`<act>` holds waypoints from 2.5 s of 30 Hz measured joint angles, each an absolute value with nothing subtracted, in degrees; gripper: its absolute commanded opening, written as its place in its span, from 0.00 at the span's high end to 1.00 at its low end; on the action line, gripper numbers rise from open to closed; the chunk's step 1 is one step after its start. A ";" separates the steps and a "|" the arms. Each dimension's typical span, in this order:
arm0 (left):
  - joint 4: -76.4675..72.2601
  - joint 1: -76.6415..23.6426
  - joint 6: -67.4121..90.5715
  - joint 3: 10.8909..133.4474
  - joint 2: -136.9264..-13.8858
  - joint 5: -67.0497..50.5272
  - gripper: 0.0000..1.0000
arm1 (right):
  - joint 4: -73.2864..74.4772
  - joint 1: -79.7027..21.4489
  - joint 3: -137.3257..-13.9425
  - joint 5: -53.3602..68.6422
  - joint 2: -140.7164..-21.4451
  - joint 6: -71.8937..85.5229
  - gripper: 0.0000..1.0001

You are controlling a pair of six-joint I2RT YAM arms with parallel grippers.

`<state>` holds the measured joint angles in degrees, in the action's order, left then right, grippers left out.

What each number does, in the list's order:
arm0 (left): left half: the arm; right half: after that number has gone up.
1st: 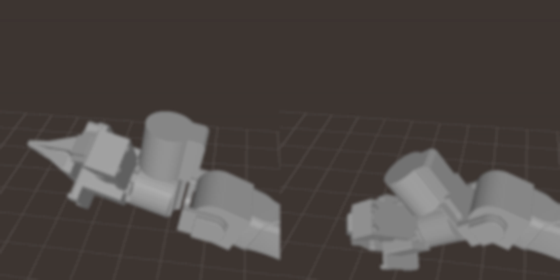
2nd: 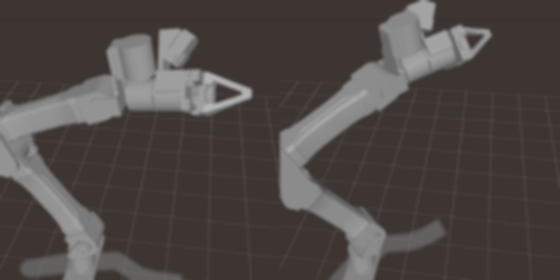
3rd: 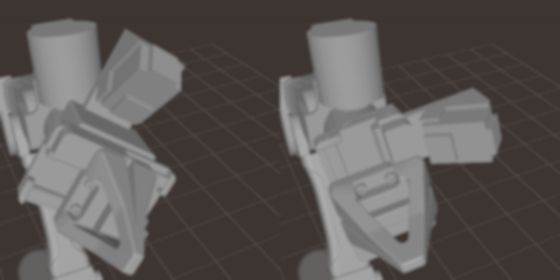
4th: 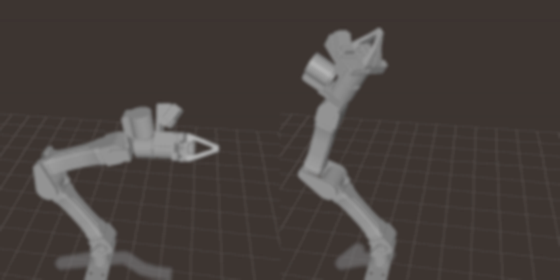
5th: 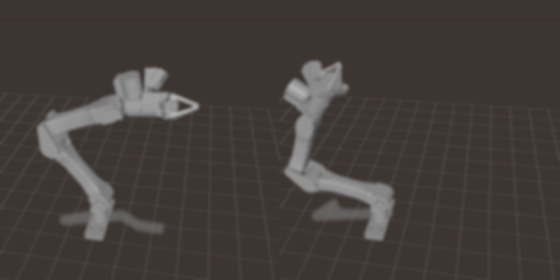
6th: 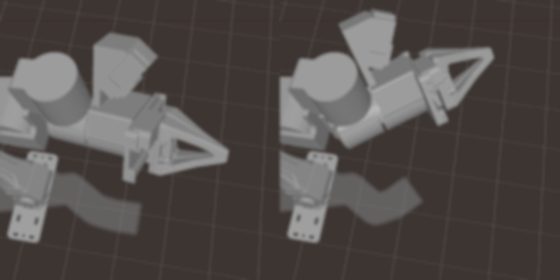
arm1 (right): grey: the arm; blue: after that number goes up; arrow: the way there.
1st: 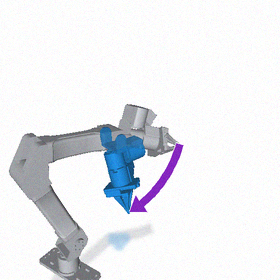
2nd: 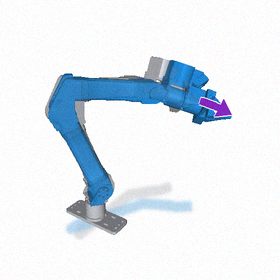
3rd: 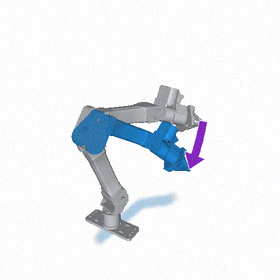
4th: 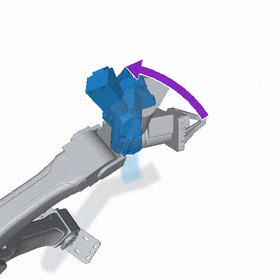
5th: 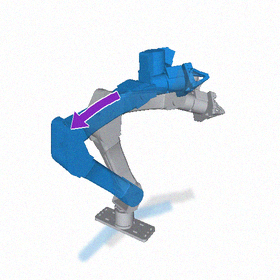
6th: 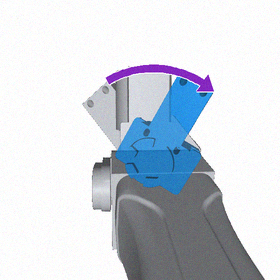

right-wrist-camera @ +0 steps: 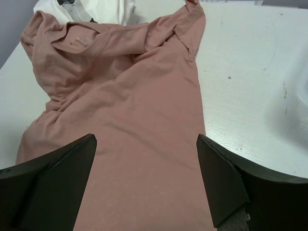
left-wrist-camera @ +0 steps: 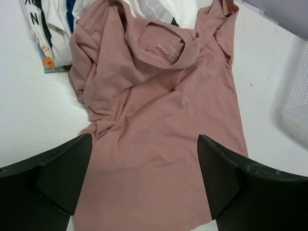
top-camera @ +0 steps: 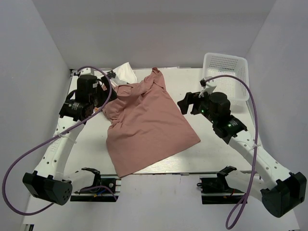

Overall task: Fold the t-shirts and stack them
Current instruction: Put the neatly folded tshirt into the corner of the board with the left arm

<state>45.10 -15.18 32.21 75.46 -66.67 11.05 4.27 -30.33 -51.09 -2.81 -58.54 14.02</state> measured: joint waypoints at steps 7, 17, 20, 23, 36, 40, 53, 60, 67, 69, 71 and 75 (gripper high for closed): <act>43.16 -15.18 32.34 70.87 -63.16 12.56 0.00 | 0.12 -30.39 -47.13 3.62 -57.65 14.83 0.10; 40.93 -15.16 34.87 69.06 -66.28 14.44 0.00 | -1.30 -35.57 -58.04 6.48 -87.48 16.49 0.10; 39.35 -15.16 35.20 68.84 -69.65 14.02 0.00 | -1.10 -37.54 -59.72 5.61 -96.01 16.47 0.10; 37.60 -15.16 35.20 68.62 -71.46 13.15 0.00 | -0.32 -38.89 -61.01 4.86 -102.63 16.56 0.10; 35.66 -15.16 34.48 71.00 -78.65 13.15 0.00 | 3.22 -34.92 -51.11 -1.78 -96.01 25.19 0.10; 35.75 -15.16 34.02 71.44 -79.85 13.56 0.00 | 6.59 -28.80 -45.17 -3.36 -89.38 28.12 0.10; 34.70 -14.41 29.19 82.87 -92.40 13.80 0.00 | 20.05 -14.26 -41.06 -11.25 -81.89 24.95 0.10; 31.38 -14.35 25.32 90.37 -103.92 11.60 0.00 | 23.94 -15.99 -42.35 -3.60 -73.12 18.83 0.10; 36.18 -13.26 28.47 107.61 -122.78 17.91 0.00 | 21.78 -18.13 -43.83 1.56 -67.61 16.45 0.10; 35.92 -11.53 30.79 105.23 -124.64 18.28 0.00 | 21.76 -18.13 -43.83 1.52 -67.79 16.12 0.10; 32.51 -9.63 32.47 101.80 -123.79 17.26 0.00 | 21.71 -18.13 -43.83 1.54 -68.07 16.01 0.10; 27.68 -5.96 33.71 98.04 -121.60 16.21 0.00 | 21.45 -18.13 -43.83 1.52 -69.10 15.99 0.10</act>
